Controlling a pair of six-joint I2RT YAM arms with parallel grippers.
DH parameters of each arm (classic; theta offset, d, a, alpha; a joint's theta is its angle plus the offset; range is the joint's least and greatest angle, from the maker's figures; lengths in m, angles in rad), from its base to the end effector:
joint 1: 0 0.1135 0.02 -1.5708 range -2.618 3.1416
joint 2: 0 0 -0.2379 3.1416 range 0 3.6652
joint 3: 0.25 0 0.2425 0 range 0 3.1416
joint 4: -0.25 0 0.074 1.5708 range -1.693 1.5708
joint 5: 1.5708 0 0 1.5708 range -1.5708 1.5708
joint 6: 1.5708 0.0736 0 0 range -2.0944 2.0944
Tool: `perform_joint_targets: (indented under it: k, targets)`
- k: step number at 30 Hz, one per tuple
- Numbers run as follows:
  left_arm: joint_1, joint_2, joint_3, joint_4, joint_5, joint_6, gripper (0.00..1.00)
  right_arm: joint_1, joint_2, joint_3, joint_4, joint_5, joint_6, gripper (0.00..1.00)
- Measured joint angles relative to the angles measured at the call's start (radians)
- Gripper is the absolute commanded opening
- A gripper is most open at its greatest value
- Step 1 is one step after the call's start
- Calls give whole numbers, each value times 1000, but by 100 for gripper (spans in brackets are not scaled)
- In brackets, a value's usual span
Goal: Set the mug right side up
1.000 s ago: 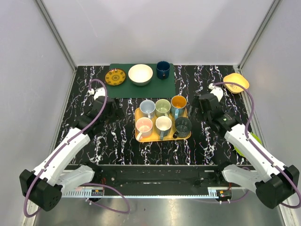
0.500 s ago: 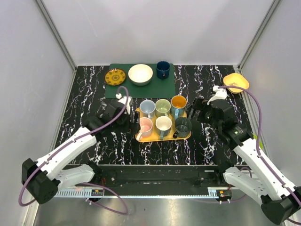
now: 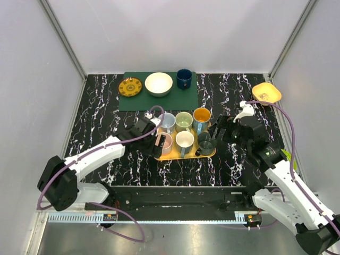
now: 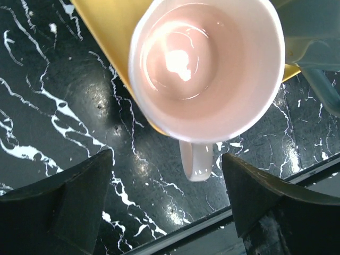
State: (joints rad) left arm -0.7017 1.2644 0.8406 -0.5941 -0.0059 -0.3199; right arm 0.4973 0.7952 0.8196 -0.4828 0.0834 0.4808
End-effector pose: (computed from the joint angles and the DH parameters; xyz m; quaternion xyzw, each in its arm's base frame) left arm 0.2024 -0.1705 0.1728 0.1818 0.9447 -0.1310 0.2395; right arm 0.1954 0.0991 0.2839 0.0150 0.8487 0.2166 0.4823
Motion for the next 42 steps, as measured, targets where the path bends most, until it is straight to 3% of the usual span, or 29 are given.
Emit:
perform_joint_targets:
  k: [10, 15, 19, 25, 28, 32, 38, 42]
  targets:
    - [-44, 80, 1, 76, 3, 18, 71, 0, -8, -16, 0, -22, 14, 100]
    - [-50, 129, 14, 80, 3, 35, 54, 0, -14, -31, 0, -23, 17, 100]
    - [-59, 147, 24, 79, 7, 43, 48, 0, -17, -42, -1, -23, 22, 100]
    - [-68, 147, 27, 61, -2, 51, 26, 0, -18, -42, 0, -24, 25, 100]
    - [-74, 147, 29, 62, -7, 56, 28, 0, -19, -47, 0, -25, 26, 100]
    - [-82, 147, 29, 61, -13, 52, 51, 0, -23, -59, 0, -25, 33, 100]
    - [-87, 147, 48, 50, -24, 53, 50, 0, -27, -62, 0, -25, 37, 100]
    - [-87, 146, 60, 43, -27, 52, 41, 0, -32, -62, 0, -25, 39, 100]
